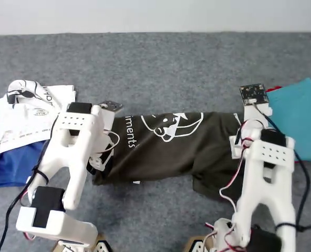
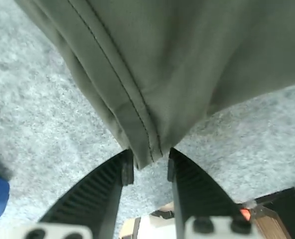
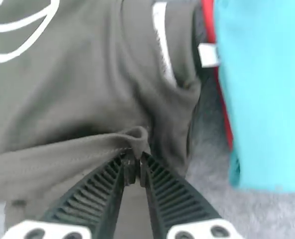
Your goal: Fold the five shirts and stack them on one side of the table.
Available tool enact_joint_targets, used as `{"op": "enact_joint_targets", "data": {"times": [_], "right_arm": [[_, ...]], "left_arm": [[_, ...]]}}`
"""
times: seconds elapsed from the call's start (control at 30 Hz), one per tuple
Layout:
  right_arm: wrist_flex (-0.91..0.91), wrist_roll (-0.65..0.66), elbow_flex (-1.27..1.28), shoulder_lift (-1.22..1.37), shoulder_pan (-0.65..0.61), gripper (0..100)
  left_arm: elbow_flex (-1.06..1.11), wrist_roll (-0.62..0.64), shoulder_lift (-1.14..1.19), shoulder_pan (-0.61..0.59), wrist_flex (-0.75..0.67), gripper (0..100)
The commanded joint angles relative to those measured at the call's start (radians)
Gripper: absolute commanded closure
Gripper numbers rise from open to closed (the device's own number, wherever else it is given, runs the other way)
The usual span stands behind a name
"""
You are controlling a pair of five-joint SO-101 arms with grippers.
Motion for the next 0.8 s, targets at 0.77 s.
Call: {"op": "enact_joint_targets", "data": {"times": [0.77], "right_arm": [[0.165, 0.035, -0.206, 0.085, -0.053, 75.7]], "left_arm": [[0.025, 0.008, -0.035, 0.002, -0.032, 88]]}}
